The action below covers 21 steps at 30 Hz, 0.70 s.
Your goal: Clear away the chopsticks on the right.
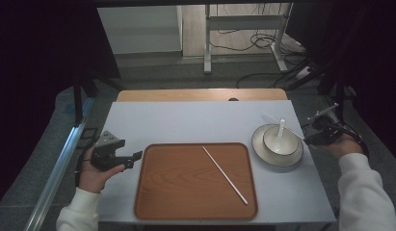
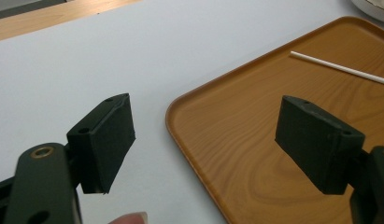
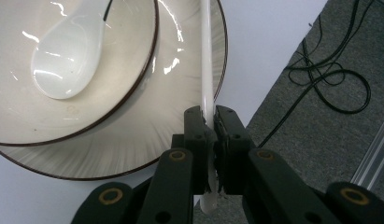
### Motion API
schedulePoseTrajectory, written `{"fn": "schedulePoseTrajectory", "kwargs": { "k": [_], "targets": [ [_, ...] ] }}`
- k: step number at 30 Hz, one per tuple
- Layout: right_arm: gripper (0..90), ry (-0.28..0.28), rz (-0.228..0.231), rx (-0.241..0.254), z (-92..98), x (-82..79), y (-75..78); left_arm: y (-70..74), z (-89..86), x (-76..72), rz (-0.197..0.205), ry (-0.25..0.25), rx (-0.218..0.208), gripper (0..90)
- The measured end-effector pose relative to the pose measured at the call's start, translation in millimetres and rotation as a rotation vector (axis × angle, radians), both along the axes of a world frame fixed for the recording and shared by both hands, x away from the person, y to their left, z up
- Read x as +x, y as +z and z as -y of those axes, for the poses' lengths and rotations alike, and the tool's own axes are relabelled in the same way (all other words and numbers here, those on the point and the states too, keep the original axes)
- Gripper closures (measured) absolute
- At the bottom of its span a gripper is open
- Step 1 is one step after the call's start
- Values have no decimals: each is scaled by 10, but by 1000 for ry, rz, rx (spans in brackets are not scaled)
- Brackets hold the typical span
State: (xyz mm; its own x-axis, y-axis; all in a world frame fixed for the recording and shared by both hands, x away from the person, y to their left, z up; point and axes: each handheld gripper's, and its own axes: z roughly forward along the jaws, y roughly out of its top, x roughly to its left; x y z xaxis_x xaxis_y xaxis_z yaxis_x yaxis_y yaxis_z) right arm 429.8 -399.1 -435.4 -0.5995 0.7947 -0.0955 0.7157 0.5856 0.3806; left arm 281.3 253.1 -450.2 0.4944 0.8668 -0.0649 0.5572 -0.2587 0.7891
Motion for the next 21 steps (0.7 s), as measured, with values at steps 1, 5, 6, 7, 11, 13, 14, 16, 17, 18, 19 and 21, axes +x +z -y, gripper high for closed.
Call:
{"fn": "schedulePoseTrajectory", "kwargs": {
  "k": [1, 5, 6, 7, 11, 13, 14, 16, 17, 18, 19, 21],
  "targets": [
    [849, 0, -4, 6, 5, 0, -5, 1, 1, -1, 0, 1, -1, 197],
    [848, -5, 4, 14, 17, -8, -5, 0, -2, 0, 0, 1, -1, 197],
    [848, -5, 4, 14, 17, -8, -5, 0, -1, 1, -1, 1, -1, 197],
    [849, -2, 3, 19, 18, -10, -4, -1, 1, 1, 0, 0, 0, 197],
    [849, -17, 22, 17, 22, -14, -6, -2, 3, 0, 0, 0, 0, 197],
    [850, -12, 19, 29, 32, -13, -4, 1, 0, -2, 1, 0, -2, 197],
    [850, -14, 22, 33, 35, -15, 2, 3, 0, -3, 2, 2, -4, 197],
    [850, -17, 34, 33, 39, -19, 21, 4, -4, -2, 1, 3, -5, 197],
    [850, -20, 35, 37, 43, -21, 37, 3, -4, -2, 1, 3, -4, 197],
    [850, -16, 43, 38, 47, -24, 53, 1, -4, -1, 1, 2, -3, 197],
    [850, -18, 49, 43, 50, -29, 74, 0, -2, 0, 1, 2, -2, 197],
    [850, -17, 62, 56, 57, -41, 113, 0, 1, 1, 0, 0, -1, 197]
  ]
}}
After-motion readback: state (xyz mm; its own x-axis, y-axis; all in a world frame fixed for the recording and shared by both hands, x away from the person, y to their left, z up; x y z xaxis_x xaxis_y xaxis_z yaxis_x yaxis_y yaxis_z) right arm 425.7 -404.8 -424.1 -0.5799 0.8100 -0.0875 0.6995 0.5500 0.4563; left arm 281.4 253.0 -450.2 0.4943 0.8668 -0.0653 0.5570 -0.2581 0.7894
